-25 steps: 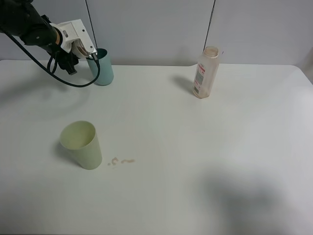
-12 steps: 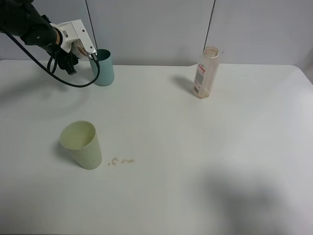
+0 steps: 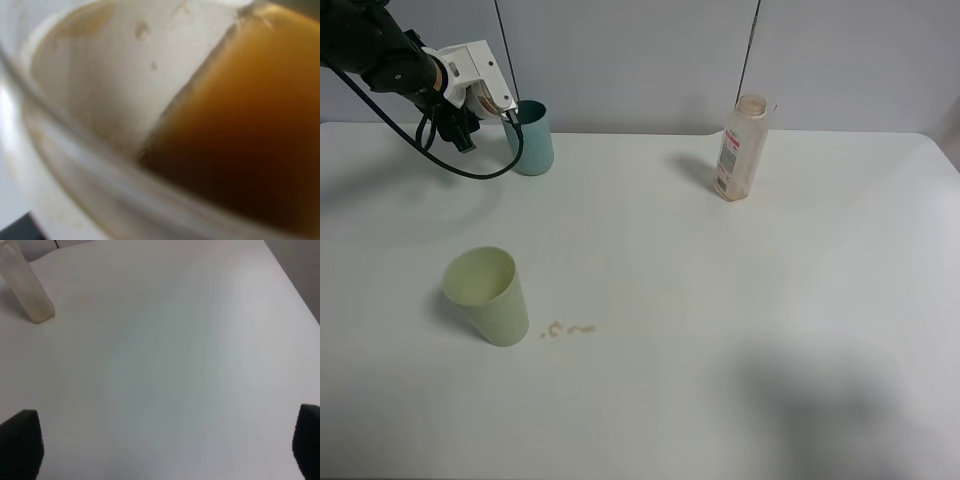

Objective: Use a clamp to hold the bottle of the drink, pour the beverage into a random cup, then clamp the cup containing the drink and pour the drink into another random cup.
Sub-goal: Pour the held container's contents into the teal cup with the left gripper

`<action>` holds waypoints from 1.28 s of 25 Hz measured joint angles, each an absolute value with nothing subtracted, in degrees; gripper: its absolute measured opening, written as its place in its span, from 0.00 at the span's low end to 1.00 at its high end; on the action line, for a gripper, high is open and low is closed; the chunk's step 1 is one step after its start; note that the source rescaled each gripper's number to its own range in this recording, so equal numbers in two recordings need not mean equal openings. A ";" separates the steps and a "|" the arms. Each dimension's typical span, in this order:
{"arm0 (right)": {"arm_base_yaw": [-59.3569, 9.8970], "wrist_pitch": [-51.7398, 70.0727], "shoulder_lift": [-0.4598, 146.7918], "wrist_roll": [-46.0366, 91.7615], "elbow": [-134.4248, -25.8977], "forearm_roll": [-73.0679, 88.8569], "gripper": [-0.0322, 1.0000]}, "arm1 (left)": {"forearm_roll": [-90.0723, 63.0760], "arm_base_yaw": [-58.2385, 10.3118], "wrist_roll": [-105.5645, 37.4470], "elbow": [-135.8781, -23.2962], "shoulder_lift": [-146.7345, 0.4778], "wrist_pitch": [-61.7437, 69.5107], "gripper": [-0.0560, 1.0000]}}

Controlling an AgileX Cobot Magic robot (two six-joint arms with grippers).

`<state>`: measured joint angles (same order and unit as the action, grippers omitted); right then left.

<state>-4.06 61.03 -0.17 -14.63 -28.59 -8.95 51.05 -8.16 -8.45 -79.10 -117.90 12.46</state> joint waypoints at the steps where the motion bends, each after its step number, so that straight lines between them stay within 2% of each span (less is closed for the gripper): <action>1: -4.06 61.03 -0.17 -14.63 -28.59 -8.95 1.00 | 51.18 -8.16 -8.45 -79.37 -117.90 12.76 0.06; 32: -4.06 61.03 -0.17 -14.63 -28.59 -8.95 1.00 | 55.15 -9.40 -8.91 -81.08 -117.90 15.33 0.06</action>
<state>-4.06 61.03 -0.17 -14.63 -28.59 -8.95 55.15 -9.40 -8.91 -81.08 -117.90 15.33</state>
